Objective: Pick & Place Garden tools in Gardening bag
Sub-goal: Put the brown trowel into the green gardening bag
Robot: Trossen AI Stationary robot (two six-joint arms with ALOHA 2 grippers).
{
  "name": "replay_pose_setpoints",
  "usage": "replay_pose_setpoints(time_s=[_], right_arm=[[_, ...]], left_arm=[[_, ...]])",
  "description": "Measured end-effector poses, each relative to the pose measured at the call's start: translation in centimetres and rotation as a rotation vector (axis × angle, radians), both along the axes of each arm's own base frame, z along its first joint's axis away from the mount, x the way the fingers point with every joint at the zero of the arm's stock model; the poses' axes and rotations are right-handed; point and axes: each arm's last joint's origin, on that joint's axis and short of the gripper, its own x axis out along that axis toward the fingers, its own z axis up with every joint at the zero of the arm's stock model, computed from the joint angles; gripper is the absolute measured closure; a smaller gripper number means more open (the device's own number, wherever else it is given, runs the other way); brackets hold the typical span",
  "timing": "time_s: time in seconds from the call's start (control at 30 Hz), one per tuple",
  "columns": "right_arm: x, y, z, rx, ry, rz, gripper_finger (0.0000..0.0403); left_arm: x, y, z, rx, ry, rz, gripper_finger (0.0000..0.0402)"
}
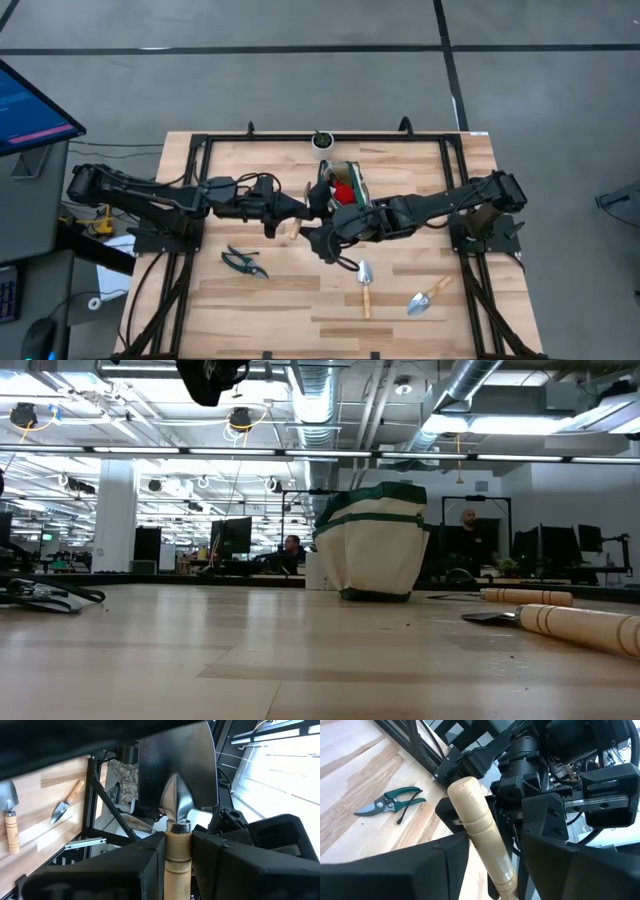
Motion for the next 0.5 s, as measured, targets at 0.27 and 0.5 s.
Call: replay_pose_setpoints(time_s=[0.27,0.5], right_arm=[[0.0,0.02,-0.02,0.003,0.002,0.008,0.0293],[0.05,0.0,0.03,0.001,-0.005,0.007,0.0342]], left_arm=[[0.0,-0.01,0.05,-0.008,-0.003,-0.003,0.0352],[0.04,-0.02,-0.06,-0.018,0.006,-0.004,0.0349]])
